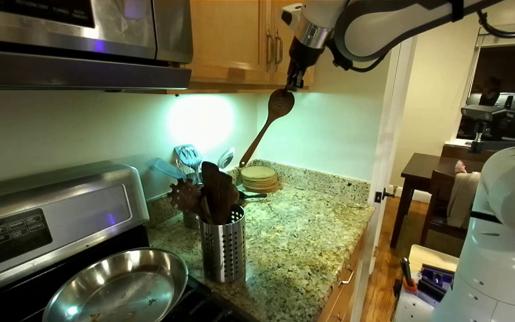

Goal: Put the wooden spoon in the metal rack

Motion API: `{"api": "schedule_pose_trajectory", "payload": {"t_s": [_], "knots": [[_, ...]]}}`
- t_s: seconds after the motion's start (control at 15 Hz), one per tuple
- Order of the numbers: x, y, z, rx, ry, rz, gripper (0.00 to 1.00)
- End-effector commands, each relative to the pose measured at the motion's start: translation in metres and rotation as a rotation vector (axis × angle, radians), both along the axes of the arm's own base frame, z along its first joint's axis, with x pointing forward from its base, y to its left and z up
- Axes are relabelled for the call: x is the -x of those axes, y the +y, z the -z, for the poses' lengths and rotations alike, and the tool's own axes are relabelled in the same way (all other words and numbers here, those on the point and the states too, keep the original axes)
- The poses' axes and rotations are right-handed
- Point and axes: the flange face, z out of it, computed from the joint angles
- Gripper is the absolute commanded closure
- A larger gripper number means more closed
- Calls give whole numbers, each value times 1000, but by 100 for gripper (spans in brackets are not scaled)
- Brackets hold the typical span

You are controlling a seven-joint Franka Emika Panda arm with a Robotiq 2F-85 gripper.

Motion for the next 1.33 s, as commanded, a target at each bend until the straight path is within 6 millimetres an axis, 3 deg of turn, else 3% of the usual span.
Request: {"api": "schedule_pose_trajectory", "payload": {"t_s": [0.0,0.53,0.6,1.27], "knots": [[0,-1,0,-1,1,1,92],[0,0,0,-2,2,1,92],[0,0,0,-2,2,1,95],[37,48,-32,16,97,-193,95]]}}
